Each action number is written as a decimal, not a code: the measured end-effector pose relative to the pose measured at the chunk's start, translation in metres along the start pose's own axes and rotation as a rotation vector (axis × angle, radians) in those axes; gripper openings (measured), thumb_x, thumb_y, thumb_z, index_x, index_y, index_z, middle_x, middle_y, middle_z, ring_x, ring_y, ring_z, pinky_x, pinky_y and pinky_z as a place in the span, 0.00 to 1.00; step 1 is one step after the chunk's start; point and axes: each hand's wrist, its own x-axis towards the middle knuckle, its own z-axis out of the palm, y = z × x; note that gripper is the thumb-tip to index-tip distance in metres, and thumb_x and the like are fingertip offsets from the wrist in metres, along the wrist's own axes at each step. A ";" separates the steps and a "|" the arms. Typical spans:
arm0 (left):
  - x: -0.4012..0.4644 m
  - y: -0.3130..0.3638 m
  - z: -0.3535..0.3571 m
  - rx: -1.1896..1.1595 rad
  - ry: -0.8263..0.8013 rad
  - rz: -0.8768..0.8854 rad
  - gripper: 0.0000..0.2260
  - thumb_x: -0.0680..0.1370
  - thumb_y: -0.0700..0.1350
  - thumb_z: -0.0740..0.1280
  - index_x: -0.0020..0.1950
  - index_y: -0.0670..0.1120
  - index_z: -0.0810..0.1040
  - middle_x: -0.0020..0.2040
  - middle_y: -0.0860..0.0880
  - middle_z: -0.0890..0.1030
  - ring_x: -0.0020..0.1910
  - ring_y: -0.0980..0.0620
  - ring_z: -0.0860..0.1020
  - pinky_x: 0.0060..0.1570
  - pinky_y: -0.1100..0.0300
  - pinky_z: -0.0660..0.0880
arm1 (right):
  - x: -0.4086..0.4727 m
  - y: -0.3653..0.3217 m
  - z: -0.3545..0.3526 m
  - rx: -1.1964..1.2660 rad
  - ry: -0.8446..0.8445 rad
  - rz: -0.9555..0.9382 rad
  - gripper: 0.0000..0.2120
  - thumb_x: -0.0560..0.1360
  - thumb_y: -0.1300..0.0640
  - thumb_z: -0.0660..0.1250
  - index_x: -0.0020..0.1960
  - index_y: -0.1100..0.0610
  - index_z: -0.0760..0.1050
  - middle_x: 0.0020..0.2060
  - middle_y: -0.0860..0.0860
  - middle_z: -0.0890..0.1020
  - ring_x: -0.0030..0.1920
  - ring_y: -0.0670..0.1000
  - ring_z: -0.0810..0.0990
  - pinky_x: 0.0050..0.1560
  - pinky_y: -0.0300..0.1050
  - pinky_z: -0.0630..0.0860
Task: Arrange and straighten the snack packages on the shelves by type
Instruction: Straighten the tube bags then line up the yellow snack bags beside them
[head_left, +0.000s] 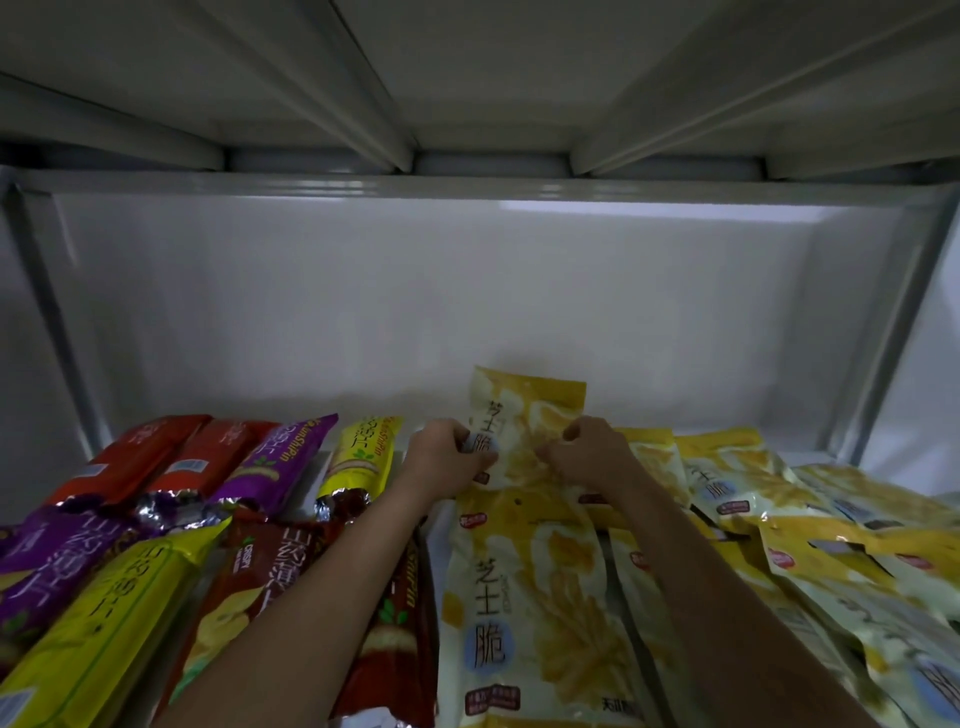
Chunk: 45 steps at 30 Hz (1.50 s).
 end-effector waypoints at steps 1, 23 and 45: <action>0.000 0.001 -0.001 -0.034 0.028 0.014 0.11 0.77 0.49 0.77 0.44 0.43 0.82 0.40 0.46 0.82 0.35 0.55 0.78 0.35 0.59 0.74 | 0.000 0.000 -0.001 0.050 0.023 0.027 0.33 0.78 0.43 0.74 0.72 0.64 0.70 0.67 0.63 0.75 0.62 0.61 0.80 0.52 0.52 0.80; -0.034 0.085 -0.086 -0.285 -0.094 0.224 0.08 0.81 0.45 0.72 0.59 0.50 0.83 0.50 0.55 0.87 0.48 0.55 0.85 0.47 0.58 0.82 | -0.024 -0.028 -0.083 0.924 -0.375 -0.252 0.25 0.74 0.59 0.73 0.69 0.66 0.76 0.62 0.59 0.85 0.63 0.59 0.84 0.67 0.57 0.79; -0.028 0.070 -0.093 -0.505 -0.125 0.199 0.10 0.79 0.42 0.74 0.60 0.46 0.85 0.52 0.49 0.89 0.53 0.50 0.87 0.59 0.51 0.82 | -0.043 -0.042 -0.081 0.887 -0.381 -0.344 0.22 0.72 0.57 0.74 0.65 0.64 0.80 0.59 0.59 0.86 0.59 0.59 0.86 0.59 0.54 0.84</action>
